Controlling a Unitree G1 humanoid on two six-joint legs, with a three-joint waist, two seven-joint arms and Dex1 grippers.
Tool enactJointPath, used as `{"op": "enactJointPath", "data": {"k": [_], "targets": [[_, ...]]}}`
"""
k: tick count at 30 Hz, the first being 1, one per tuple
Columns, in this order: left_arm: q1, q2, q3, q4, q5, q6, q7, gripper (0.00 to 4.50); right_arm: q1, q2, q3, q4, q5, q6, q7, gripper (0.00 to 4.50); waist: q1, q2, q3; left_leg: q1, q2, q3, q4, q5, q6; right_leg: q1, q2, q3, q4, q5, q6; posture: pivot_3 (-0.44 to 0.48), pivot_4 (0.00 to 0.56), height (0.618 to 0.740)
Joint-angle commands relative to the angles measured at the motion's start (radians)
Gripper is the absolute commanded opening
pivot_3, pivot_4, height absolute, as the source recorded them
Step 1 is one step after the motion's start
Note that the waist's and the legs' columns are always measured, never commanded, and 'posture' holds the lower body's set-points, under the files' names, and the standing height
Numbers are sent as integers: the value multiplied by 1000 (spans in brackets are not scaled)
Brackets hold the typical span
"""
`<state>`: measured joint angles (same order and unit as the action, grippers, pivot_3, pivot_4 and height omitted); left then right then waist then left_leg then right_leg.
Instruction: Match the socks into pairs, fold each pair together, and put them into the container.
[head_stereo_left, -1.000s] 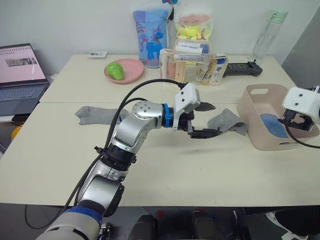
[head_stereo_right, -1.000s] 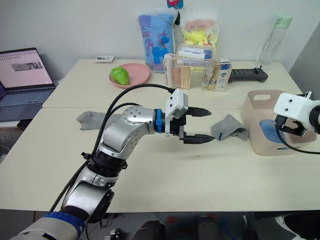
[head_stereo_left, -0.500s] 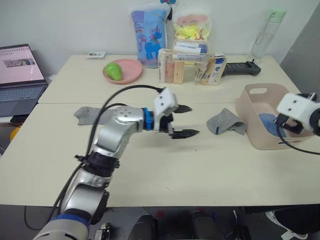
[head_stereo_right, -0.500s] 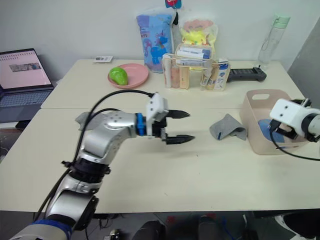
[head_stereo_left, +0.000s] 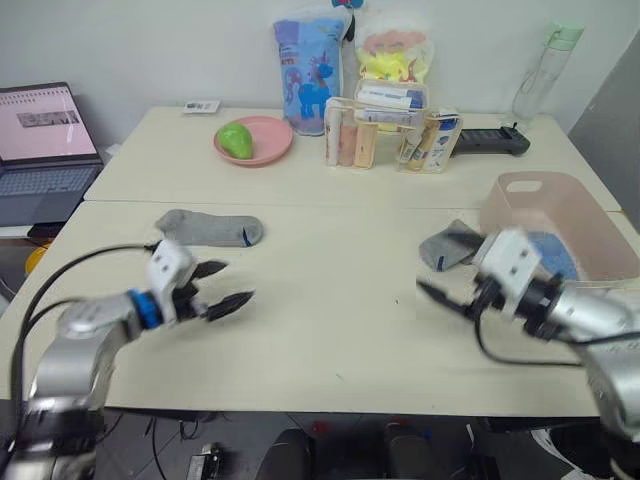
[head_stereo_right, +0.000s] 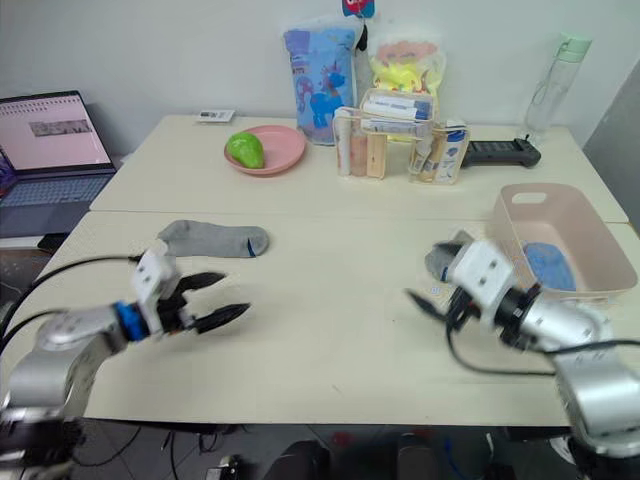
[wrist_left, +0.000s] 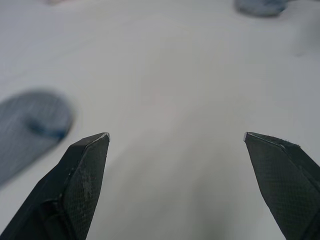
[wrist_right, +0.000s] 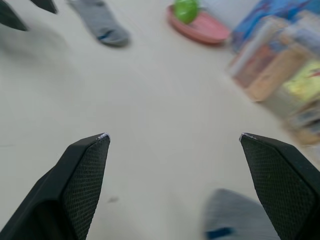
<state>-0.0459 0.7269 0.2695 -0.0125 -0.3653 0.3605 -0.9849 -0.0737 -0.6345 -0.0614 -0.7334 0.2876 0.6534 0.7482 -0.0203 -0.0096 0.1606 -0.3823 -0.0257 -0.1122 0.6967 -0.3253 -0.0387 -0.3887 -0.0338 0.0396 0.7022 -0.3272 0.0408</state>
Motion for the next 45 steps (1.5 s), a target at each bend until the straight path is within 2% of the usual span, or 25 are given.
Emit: {"op": "enactJointPath", "data": {"k": [1,6,11,14,20,21,22,25,30,32,35,38,40,43,45], "targets": [[25,-13,74,-25,-13,-30,67,4500,19,27,-16,-57,121,67,-1,4470,3,0,0,0,0,0,0,0,0,0,0,0,0,1,0,0,150,703],[-120,-63,38,20,-3,-25,172,4500,-9,-6,17,-55,116,78,-23,4470,16,-2,-1,1,0,0,0,-1,1,1,0,-2,0,2,1,0,150,703],[-343,-138,-69,191,79,-24,273,4500,-72,-19,72,-64,114,98,-45,4470,15,-3,-2,1,-1,1,0,1,-1,0,0,-3,0,2,1,0,150,703],[-436,-152,-146,345,177,-100,307,4500,-120,21,83,-82,156,123,-74,4470,1,-3,-2,1,-1,1,0,1,-1,-1,1,-3,1,2,1,0,150,703],[-627,-220,-199,682,256,-195,388,4500,-146,45,104,-90,183,135,-112,4470,-9,-4,-2,1,-1,0,1,1,-2,-1,1,-4,2,2,1,0,150,703],[-650,-223,-211,735,277,-220,395,4102,-148,47,109,-90,182,132,-117,4500,-9,-4,-2,1,-1,0,1,1,-2,-1,1,-4,2,2,1,0,150,703],[-667,-224,-219,774,291,-240,397,3926,-149,48,113,-91,182,132,-121,4500,-9,-4,-2,1,-1,1,1,1,-2,-1,1,-4,2,1,1,0,150,703],[-709,-227,-227,863,313,-253,417,2991,-154,55,125,-99,186,133,-138,4500,-12,-4,-2,1,-2,1,0,2,-3,-2,1,-3,3,1,1,0,150,703],[-715,-227,-217,889,310,-235,416,1451,-154,55,128,-107,188,135,-161,4500,-14,-4,-2,2,-2,1,1,2,-3,-2,1,-3,5,1,1,0,150,703],[-697,-227,-178,823,258,-179,401,896,-152,51,128,-113,185,139,-171,4500,-14,-4,-2,2,-2,1,1,2,-3,-3,1,-2,5,1,1,0,150,703],[-615,-209,-148,583,185,-27,355,29,-146,40,122,-123,189,146,-178,4500,-17,-4,-2,0,-2,2,1,2,-3,-5,1,-1,6,1,1,0,150,703],[-470,-198,-141,223,98,210,353,29,-137,28,112,-127,191,148,-179,4500,-17,-4,-2,-2,-1,1,0,2,-3,-8,1,1,7,1,1,0,150,703],[-374,-222,-142,-16,23,384,389,29,-131,18,105,-127,193,153,-179,4500,-14,-4,-2,-4,-1,1,1,2,-3,-10,0,2,7,1,1,0,150,703],[-335,-290,-150,-166,-29,516,457,29,-121,2,93,-130,202,160,-174,4500,-3,-5,-2,-4,-1,1,1,2,-3,-9,0,1,9,1,1,0,150,703],[-347,-373,-186,-223,-40,563,517,29,-99,-27,69,-132,213,159,-155,4500,7,-5,-2,-3,-2,0,2,2,-4,-8,0,0,9,1,1,0,150,703]]}}
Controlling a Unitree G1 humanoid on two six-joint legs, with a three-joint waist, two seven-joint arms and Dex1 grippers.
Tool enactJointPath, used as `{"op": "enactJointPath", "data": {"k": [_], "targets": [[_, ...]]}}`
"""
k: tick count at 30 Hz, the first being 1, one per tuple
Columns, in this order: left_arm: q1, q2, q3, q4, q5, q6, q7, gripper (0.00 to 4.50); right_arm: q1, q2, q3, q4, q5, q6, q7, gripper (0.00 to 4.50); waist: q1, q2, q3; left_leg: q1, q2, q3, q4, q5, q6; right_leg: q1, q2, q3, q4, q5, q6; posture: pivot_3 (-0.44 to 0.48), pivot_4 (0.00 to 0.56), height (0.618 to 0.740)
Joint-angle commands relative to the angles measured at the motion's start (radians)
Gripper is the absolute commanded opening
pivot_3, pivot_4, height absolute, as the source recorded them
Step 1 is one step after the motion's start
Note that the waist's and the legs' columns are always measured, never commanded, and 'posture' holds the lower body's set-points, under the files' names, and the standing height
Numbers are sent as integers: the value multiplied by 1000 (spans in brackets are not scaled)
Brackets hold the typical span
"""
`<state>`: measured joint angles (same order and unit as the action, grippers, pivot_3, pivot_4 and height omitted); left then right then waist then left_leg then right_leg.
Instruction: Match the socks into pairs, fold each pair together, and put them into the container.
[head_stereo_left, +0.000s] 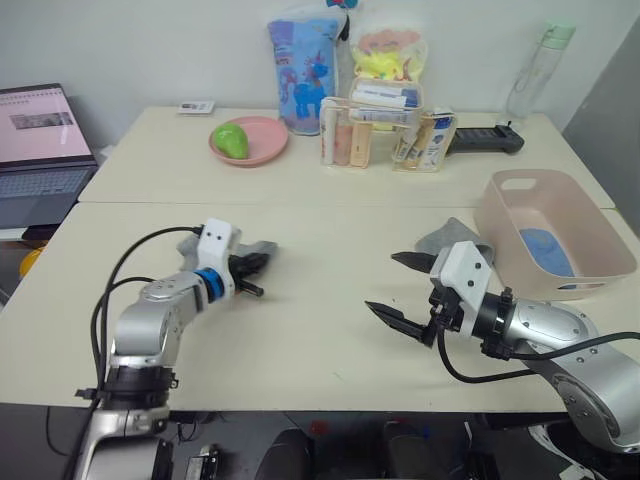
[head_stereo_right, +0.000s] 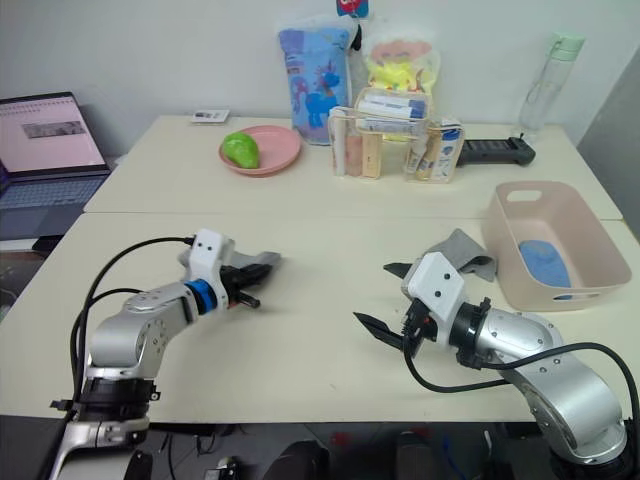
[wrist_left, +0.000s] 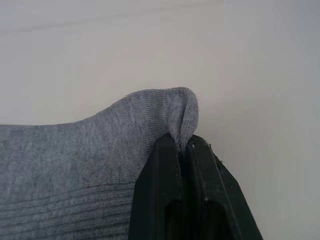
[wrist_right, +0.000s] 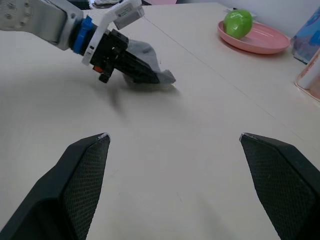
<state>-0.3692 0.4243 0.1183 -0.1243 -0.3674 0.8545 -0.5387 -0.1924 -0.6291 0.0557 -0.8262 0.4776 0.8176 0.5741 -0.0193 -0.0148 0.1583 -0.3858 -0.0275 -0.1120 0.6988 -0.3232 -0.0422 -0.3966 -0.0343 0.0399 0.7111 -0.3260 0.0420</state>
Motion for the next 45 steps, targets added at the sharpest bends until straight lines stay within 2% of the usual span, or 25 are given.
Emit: {"op": "enactJointPath", "data": {"k": [1,7,11,16,19,22,27,30,36,42,45], "targets": [[-32,-104,-52,-127,-37,87,96,29,29,-49,-59,-38,28,-7,28,4500,7,0,0,1,-1,0,0,0,0,2,-1,0,-1,0,0,0,150,703],[-42,-246,-101,-86,-31,72,170,29,53,-108,-86,-20,29,-34,60,4500,4,-1,0,3,-1,3,0,0,0,2,0,0,0,0,0,0,150,703],[-7,-212,-145,-139,-14,53,146,971,65,-109,-76,-26,23,-43,58,4500,-8,-1,0,3,0,3,-1,0,0,2,1,0,0,0,0,0,150,703],[22,-137,-86,-307,-149,128,68,2491,75,-104,-68,-27,18,-58,52,4500,-8,-1,0,3,1,2,-1,0,0,2,1,1,0,0,0,0,150,703],[34,-101,51,-347,-253,99,25,3371,67,-105,-61,-15,20,-77,67,4500,-8,-1,0,3,1,3,-1,0,0,2,1,1,0,0,0,0,150,703],[49,-37,155,-283,-226,-6,16,4271,42,-102,-43,2,22,-93,80,4500,-12,-1,0,4,1,3,-1,0,0,2,1,1,0,0,0,0,150,703],[83,71,230,-143,-223,-40,-14,4271,-1,-97,-5,28,18,-105,96,4500,-10,-1,0,5,1,3,-2,0,0,3,2,0,-1,0,0,0,150,703],[80,125,227,39,-147,-150,-35,4271,-35,-100,31,45,7,-113,112,4500,-8,-1,0,4,1,1,-2,0,0,4,1,-1,-3,0,0,0,150,703],[13,129,158,199,-148,-118,-83,4271,-67,-108,60,56,-1,-115,132,4500,-1,-1,0,4,0,-1,-2,0,0,6,0,-3,-6,0,0,0,150,703],[-20,135,62,254,-108,-96,-116,4271,-65,-113,54,55,-1,-110,129,4500,-7,-1,0,4,0,-1,-2,0,0,6,0,-2,-6,0,0,0,150,703],[-44,123,35,283,-85,-85,-101,3656,-55,-117,54,47,0,-107,125,4500,-6,-1,0,4,0,-2,-2,0,0,6,0,-2,-6,0,0,0,150,703]]}}
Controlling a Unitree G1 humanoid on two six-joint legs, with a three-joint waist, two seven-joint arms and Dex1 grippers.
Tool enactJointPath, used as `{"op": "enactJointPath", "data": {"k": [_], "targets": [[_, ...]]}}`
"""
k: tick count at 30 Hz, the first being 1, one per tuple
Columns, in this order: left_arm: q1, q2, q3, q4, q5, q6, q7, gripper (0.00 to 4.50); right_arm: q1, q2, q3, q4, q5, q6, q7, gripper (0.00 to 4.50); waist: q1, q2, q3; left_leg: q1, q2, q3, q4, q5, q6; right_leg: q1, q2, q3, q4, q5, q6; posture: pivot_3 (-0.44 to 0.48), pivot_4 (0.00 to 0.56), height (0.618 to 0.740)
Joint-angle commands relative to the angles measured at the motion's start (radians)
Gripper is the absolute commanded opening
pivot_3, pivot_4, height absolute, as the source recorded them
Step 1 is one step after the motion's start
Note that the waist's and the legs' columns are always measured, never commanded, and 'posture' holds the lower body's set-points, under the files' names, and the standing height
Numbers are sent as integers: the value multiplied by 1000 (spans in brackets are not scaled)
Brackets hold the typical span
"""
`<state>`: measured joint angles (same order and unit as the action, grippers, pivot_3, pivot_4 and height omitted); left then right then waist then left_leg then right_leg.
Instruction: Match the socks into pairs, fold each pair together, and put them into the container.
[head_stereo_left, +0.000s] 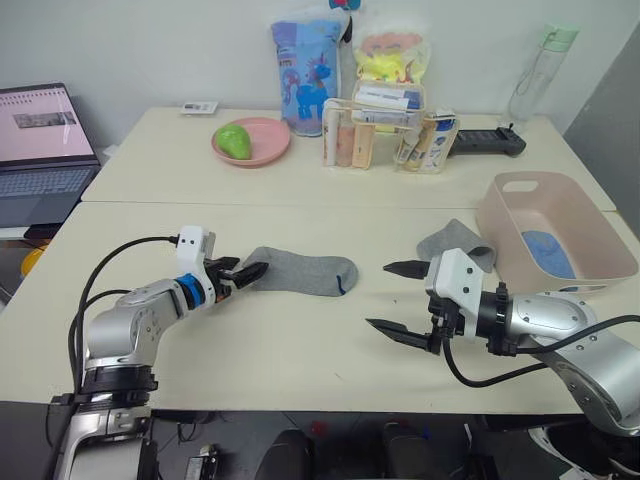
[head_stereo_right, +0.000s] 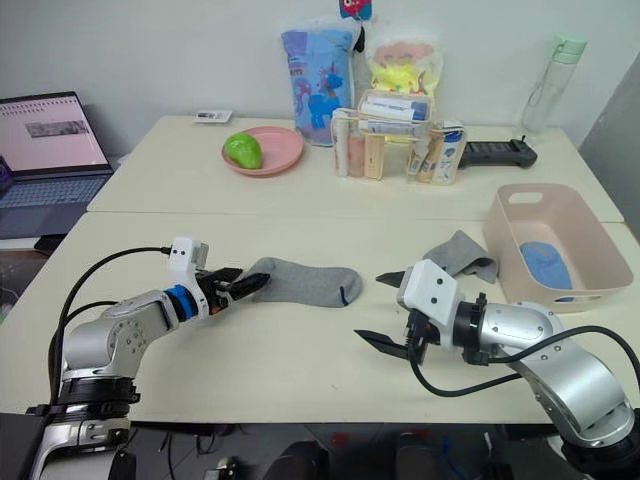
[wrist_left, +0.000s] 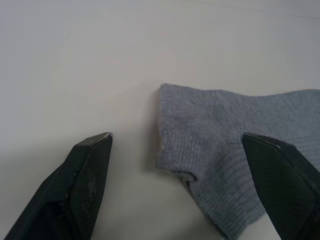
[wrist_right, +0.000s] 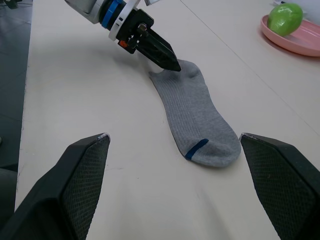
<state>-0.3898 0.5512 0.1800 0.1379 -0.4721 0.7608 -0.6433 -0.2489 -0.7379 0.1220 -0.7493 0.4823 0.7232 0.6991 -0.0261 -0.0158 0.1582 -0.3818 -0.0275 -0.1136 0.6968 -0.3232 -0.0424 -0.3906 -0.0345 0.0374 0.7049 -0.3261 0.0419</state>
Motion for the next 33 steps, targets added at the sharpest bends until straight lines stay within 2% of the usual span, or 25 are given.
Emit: {"op": "enactJointPath", "data": {"k": [1,7,11,12,17,23,26,30,33], "targets": [[-31,-9,-35,35,32,3,10,3360,5,-9,-11,-33,-6,-13,-1,4500,1,0,0,0,0,0,0,0,0,0,0,0,0,0,0,0,150,703],[-56,-30,-48,80,75,-59,23,1482,1,-9,-4,-34,-8,-11,-2,4500,2,0,0,0,0,0,0,0,0,0,0,0,0,0,0,0,150,703],[-43,-48,21,21,23,-72,20,214,0,-8,4,-36,-14,-15,1,4500,2,0,0,0,-1,0,0,0,0,0,-1,0,0,0,0,0,150,703],[-30,-39,41,-3,14,-69,22,11,3,-7,6,-38,-15,-14,1,4500,0,0,0,0,-1,0,0,0,0,0,-1,0,0,0,0,0,150,703],[26,34,143,-116,-39,-2,39,11,18,-5,16,-45,-12,-17,4,4500,-7,0,0,0,1,-1,-1,0,0,0,0,0,0,0,0,0,150,703],[45,253,307,-173,-97,75,-16,11,8,14,37,-22,-13,-38,17,4500,-5,-1,0,0,1,-1,-1,0,0,-1,0,0,0,0,0,0,150,703],[-30,361,340,-155,-132,124,-43,11,2,20,36,-7,-13,-48,24,4500,0,-1,1,0,0,0,-1,0,0,0,0,0,-1,0,0,0,150,703],[-131,430,292,-190,-192,196,-93,11,-7,24,38,10,-16,-56,29,4500,6,-2,1,0,-1,-4,-1,0,0,1,-1,-4,-3,0,0,0,150,703],[-114,385,224,-300,-268,305,-87,11,-12,20,36,18,-20,-59,32,4500,4,-1,1,-1,-1,-3,-1,0,0,2,-1,-3,-5,0,0,0,150,703]]}}
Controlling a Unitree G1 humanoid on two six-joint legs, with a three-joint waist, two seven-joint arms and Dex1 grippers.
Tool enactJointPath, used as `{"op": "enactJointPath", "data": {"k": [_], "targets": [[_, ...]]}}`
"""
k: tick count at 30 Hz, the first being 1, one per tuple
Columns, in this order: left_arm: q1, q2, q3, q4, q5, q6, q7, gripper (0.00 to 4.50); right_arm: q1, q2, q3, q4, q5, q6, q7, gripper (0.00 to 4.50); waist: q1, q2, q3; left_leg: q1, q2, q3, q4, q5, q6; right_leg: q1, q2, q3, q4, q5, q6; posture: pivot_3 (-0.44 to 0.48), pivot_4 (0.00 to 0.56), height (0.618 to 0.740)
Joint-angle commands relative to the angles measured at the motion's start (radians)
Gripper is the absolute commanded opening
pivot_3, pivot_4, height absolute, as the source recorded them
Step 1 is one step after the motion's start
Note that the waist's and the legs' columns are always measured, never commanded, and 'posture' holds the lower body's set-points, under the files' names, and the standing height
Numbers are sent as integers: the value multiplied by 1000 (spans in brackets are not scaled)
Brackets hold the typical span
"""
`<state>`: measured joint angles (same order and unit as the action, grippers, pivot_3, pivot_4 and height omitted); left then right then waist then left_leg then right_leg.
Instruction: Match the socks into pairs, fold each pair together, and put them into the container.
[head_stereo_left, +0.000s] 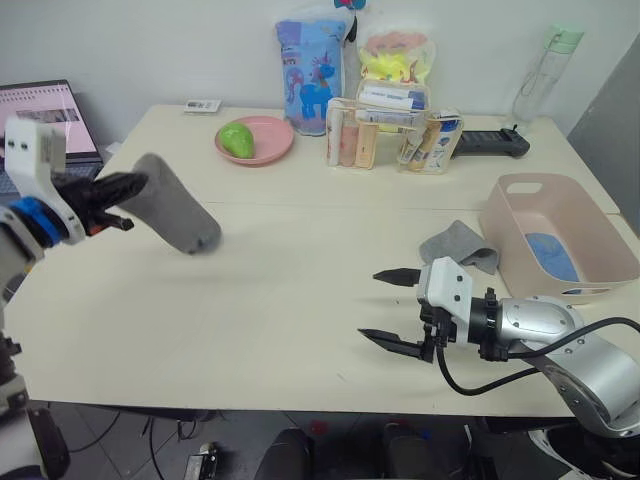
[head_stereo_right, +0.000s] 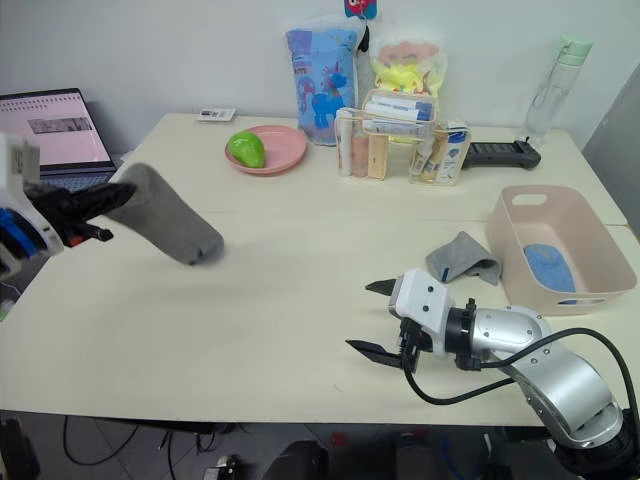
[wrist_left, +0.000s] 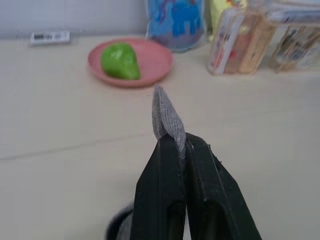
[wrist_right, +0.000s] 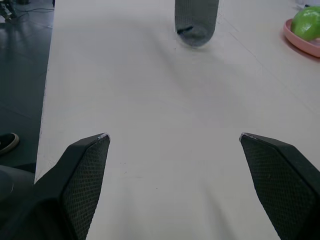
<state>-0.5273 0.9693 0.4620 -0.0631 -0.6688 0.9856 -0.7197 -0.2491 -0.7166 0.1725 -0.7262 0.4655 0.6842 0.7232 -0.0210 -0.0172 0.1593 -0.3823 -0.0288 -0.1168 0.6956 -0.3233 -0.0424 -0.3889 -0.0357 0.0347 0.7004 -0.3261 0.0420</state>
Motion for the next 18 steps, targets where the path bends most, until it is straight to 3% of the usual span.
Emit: {"op": "enactJointPath", "data": {"k": [1,3,7,9,14,18], "targets": [[37,-50,-69,-120,-83,98,-2,11,-13,-2,-15,-4,-4,-19,8,4500,-3,1,0,0,0,0,0,0,0,0,0,0,0,0,0,0,150,703],[102,-119,-118,-177,-100,127,25,11,-17,-2,-18,-2,-11,-19,3,4500,-7,2,0,0,0,1,0,0,0,0,0,1,1,0,0,0,150,703],[184,-375,-305,-293,-116,171,147,11,18,-19,-55,-24,-15,0,-19,4500,-8,1,0,0,1,1,1,0,0,0,0,1,2,0,0,0,150,703],[192,-418,-337,-306,-108,171,158,11,29,-28,-64,-30,-16,3,-21,4500,-6,-2,1,-1,1,2,2,0,0,0,0,2,2,0,0,0,150,703],[154,-607,-495,-271,-11,123,295,11,70,-72,-122,-45,-23,9,-31,4500,-4,-1,1,0,1,2,1,0,0,0,0,2,3,0,0,0,150,703],[67,-748,-518,-165,22,66,336,11,91,-94,-144,-53,-24,10,-31,4500,-1,-1,1,0,0,3,2,0,0,0,0,2,2,0,0,0,150,703]]}}
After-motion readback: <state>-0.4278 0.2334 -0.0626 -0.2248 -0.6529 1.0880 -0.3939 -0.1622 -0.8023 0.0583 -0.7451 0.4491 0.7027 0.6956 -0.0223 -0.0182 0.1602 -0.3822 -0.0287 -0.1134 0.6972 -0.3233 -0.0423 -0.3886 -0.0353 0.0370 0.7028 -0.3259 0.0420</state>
